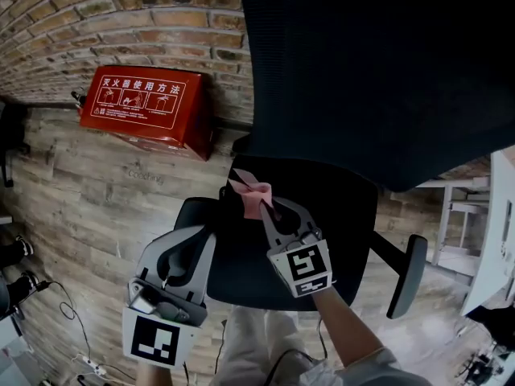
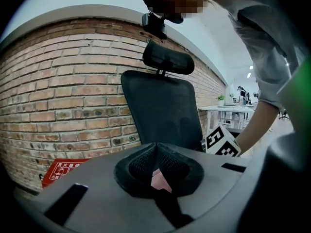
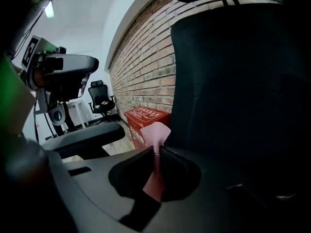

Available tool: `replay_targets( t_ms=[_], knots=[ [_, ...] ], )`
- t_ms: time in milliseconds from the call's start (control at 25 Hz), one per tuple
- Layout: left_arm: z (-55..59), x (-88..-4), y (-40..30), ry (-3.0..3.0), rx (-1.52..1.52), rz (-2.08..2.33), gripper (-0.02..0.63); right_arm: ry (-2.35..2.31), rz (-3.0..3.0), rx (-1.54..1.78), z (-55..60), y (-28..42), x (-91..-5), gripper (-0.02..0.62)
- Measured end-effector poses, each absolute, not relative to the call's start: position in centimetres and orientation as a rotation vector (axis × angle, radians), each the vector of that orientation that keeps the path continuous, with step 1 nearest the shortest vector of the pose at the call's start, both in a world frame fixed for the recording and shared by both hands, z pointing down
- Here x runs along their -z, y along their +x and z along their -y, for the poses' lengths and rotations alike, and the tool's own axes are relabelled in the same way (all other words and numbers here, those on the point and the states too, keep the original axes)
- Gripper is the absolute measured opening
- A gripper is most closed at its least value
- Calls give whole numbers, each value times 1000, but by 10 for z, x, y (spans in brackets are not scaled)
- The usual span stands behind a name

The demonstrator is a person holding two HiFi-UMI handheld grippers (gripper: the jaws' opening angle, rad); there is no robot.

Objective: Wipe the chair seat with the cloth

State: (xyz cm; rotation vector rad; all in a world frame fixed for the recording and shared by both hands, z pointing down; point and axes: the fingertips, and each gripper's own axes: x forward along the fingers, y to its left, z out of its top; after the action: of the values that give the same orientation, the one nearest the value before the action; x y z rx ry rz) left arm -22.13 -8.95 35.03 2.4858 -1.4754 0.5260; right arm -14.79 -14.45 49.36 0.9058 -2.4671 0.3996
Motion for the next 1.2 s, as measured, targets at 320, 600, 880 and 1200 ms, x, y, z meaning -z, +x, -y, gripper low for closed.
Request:
replay_targets(
  t_ms=[320,600,880,1200],
  knots=[
    [91,-367,-233,2469,-498,1475,18,830,2460,-420,158,-189,-543,52],
    [91,-378,-235,2487,-509,1446,18,827,2394,-397,172,-195,-577,52],
    [93,-380,-225,2516,-509,1419,18,878,2321,-425,183,-177,-603,52],
    [103,-387,-200,2562,-532,1352,18,984,2262,-471,192,-132,-616,52]
  ],
)
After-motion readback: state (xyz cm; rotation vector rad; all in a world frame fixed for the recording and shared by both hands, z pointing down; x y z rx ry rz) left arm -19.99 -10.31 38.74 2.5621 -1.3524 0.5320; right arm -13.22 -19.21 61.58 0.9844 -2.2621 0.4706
